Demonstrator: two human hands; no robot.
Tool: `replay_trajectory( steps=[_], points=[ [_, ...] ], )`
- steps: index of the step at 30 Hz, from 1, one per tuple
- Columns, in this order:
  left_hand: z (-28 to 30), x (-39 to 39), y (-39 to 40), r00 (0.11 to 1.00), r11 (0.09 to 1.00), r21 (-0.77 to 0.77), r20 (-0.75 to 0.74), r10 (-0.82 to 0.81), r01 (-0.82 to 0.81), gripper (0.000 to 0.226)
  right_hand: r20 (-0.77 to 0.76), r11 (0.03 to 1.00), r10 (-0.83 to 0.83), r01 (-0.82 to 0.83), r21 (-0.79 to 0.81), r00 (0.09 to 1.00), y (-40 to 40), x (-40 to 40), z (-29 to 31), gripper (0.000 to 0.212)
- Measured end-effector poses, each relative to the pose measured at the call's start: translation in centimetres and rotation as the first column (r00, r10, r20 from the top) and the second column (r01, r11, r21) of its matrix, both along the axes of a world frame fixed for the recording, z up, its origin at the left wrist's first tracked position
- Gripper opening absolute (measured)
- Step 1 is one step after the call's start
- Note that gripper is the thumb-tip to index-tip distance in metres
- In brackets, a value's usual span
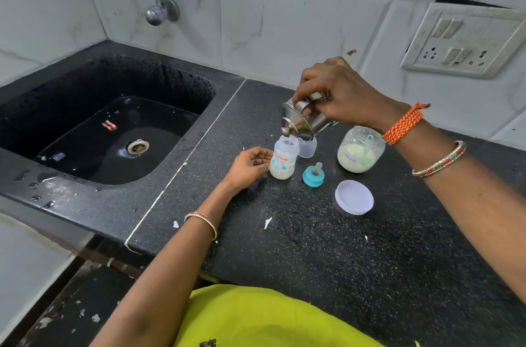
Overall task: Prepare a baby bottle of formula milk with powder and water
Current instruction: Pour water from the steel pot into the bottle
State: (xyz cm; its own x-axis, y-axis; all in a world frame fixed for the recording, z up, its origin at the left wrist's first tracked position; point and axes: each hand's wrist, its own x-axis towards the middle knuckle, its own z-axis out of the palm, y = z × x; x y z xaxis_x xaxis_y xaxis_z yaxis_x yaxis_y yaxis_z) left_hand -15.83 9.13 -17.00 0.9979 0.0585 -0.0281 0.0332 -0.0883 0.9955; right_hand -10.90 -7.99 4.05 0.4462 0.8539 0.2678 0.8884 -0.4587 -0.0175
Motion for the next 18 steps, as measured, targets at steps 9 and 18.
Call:
replay_trajectory(
  steps=[9,18],
  points=[
    [-0.09,0.07,0.03,1.000,1.000,0.007,0.002,-0.001,0.001,0.025,-0.008,1.000,0.001,-0.001,-0.016,1.000,0.12,0.17,-0.22,0.027],
    [-0.14,0.05,0.09,1.000,1.000,0.025,0.006,0.000,0.000,0.026,0.008,1.000,0.003,-0.003,-0.019,1.000,0.20,0.28,-0.27,0.028]
  ],
)
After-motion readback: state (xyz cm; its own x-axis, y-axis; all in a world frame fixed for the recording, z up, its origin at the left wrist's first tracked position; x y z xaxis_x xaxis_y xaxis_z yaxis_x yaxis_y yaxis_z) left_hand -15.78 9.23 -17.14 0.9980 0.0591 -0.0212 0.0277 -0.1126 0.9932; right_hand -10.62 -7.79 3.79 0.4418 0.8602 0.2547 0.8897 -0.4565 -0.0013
